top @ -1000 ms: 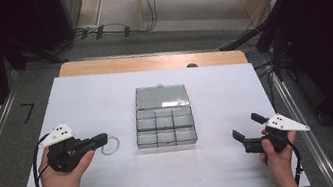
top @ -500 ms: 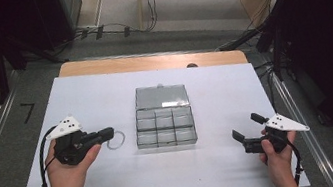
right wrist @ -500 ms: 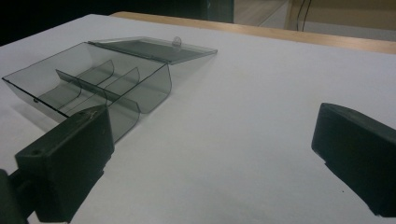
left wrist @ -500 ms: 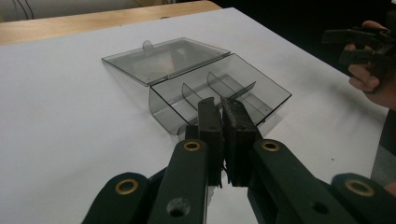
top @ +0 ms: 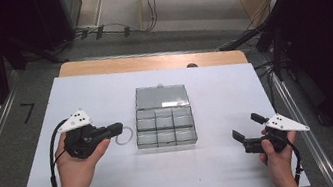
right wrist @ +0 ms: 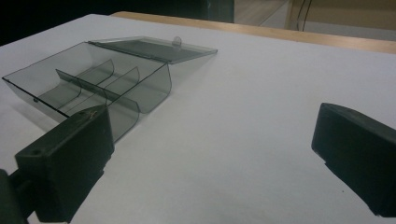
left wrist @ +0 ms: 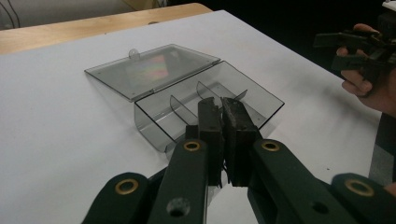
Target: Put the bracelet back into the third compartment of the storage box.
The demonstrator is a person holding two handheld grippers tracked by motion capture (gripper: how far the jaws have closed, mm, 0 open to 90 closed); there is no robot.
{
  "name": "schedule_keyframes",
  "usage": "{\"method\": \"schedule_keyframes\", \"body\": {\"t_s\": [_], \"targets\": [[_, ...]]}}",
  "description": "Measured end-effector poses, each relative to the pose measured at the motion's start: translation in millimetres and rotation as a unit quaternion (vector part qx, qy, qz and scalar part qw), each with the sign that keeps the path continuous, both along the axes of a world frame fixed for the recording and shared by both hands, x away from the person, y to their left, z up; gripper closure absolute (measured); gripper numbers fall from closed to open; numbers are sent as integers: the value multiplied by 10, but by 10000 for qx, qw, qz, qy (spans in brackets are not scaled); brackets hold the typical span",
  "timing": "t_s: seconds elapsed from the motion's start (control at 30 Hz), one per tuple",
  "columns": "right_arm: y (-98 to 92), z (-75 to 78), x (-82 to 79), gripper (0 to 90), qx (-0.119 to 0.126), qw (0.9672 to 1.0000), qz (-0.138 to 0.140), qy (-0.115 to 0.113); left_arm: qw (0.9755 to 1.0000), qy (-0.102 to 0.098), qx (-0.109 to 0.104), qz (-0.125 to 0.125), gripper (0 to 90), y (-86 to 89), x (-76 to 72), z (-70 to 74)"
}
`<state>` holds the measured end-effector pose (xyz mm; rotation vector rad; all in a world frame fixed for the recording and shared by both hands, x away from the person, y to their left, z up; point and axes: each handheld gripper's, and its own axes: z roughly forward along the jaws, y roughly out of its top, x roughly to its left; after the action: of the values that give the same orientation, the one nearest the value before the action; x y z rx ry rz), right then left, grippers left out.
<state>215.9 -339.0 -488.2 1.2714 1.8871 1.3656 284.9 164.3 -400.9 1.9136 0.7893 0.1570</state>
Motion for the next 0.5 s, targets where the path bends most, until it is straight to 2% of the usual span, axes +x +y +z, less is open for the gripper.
{"method": "schedule_keyframes", "body": {"t_s": [0.5], "targets": [[5, 0, -1, 0, 35, 10000, 16, -2, 9999, -15, -91, -104, 874, -151, 58, 20]]}}
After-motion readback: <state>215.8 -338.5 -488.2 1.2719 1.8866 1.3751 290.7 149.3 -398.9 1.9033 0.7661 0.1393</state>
